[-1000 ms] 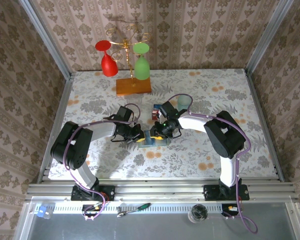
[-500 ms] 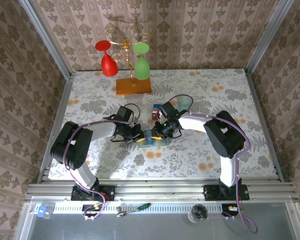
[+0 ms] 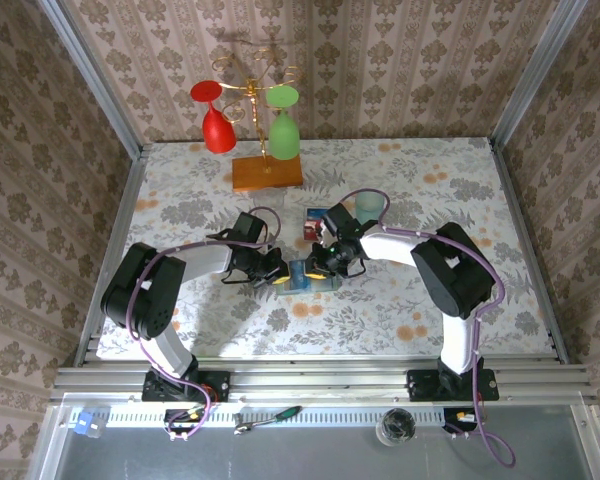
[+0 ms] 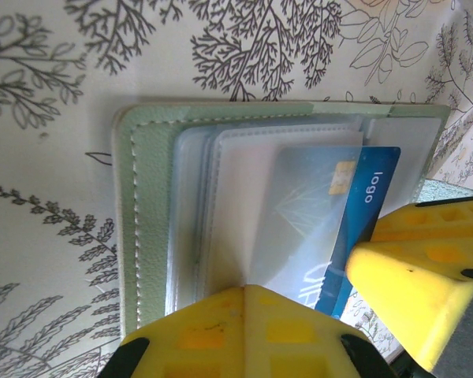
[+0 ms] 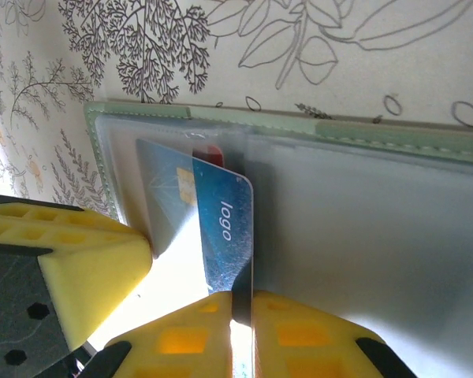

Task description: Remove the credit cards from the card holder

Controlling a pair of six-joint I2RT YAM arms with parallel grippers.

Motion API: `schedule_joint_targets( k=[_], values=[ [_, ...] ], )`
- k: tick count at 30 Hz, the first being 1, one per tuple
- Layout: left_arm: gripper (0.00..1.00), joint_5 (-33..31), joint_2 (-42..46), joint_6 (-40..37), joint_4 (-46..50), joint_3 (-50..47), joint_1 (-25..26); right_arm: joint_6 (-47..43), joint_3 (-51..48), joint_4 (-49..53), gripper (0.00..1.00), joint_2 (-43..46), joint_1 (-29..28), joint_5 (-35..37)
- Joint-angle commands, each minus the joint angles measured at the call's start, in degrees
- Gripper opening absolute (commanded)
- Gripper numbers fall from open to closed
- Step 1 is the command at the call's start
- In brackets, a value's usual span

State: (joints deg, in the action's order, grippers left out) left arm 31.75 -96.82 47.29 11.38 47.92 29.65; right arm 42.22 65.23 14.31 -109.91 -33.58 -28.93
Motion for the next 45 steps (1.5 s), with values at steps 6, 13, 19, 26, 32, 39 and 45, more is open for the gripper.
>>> schedule_joint_targets(
  k=[6,13,19,26,32,39,45],
  values=[
    [0.0,-0.46,-0.97,-1.17,2.3,0.17,0.15,-1.89,-1.24,3.22,0.11,3.01,1.39,1.54],
    [0.0,-0.31,-1.2,-1.31,2.55,0.65,0.13,-3.36,-0.6,5.83,0.09,5.18,2.01,2.85],
    [0.0,-0.24,-1.24,-1.32,2.59,1.29,0.06,-4.46,1.27,8.42,0.07,7.19,2.21,2.68],
    [0.0,0.12,-0.51,-1.34,2.23,2.5,0.06,-7.75,4.21,12.95,0.04,8.34,2.37,4.45],
    [0.0,0.7,1.61,-0.9,0.84,2.35,-0.64,-16.72,7.44,18.49,0.02,7.94,3.69,5.27],
    [0.0,-0.19,3.16,-0.88,1.14,1.47,-1.69,-38.95,17.02,33.78,0.0,5.09,3.86,11.47],
    [0.0,-0.22,4.14,-1.34,1.27,0.47,-2.9,-59.92,21.7,39.94,0.0,3.69,3.7,19.34]
  ],
)
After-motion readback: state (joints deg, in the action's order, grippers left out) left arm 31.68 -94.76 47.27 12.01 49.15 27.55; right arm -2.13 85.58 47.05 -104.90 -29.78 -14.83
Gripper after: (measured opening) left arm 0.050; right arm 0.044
